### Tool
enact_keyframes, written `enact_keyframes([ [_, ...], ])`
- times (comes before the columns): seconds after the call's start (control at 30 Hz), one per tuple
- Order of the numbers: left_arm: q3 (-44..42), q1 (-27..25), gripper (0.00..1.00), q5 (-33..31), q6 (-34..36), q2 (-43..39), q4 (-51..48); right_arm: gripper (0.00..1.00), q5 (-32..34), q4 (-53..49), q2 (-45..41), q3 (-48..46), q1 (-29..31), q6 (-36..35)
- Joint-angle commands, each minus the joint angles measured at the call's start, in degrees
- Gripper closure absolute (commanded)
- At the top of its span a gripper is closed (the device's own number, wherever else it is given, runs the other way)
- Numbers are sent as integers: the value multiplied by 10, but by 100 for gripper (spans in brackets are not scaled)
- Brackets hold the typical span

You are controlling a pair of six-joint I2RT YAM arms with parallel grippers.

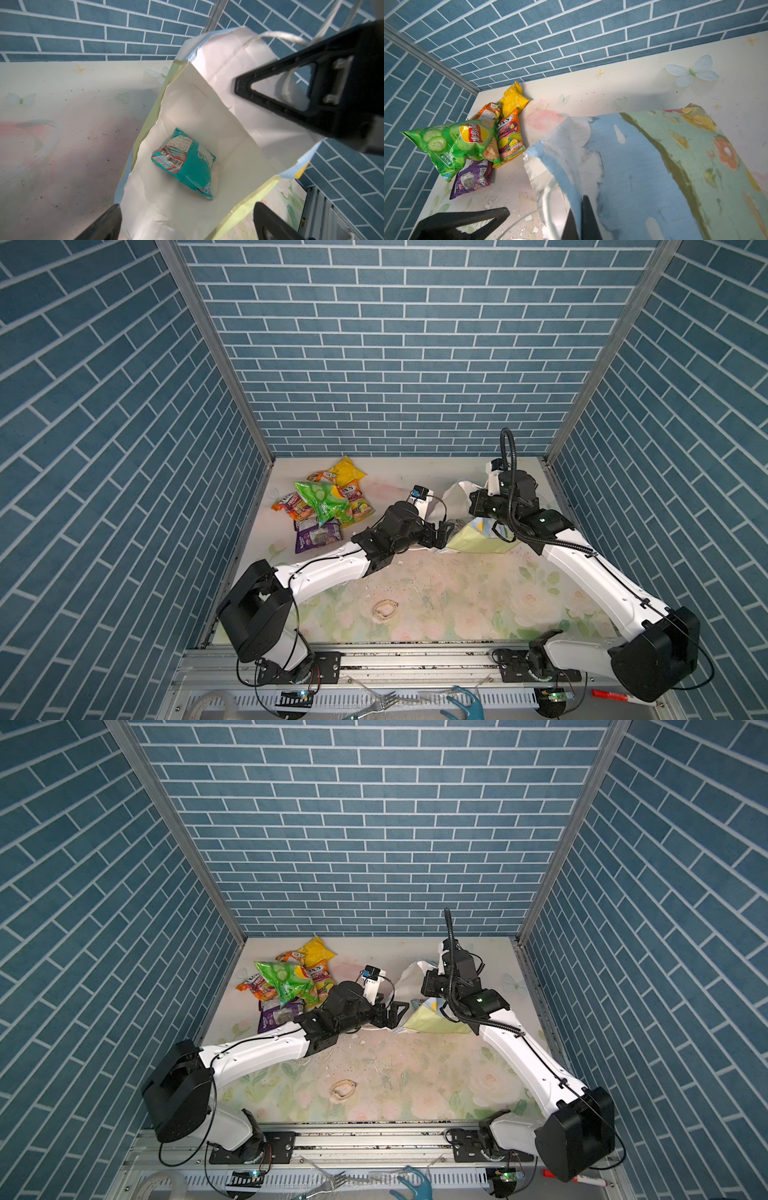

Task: Take the snacks out of the paper bag
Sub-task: 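Move the left gripper over the paper bag mouth toward the right gripper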

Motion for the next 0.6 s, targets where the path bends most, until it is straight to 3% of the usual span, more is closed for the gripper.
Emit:
enact_keyframes([
  [0.0, 29, -4, 1, 7, 3, 23, 11, 100, -5, 10, -10, 7, -1, 3],
  [0.57, 86, -4, 19, 11, 29, 134, 7, 100, -31, 9, -4, 7, -1, -29],
])
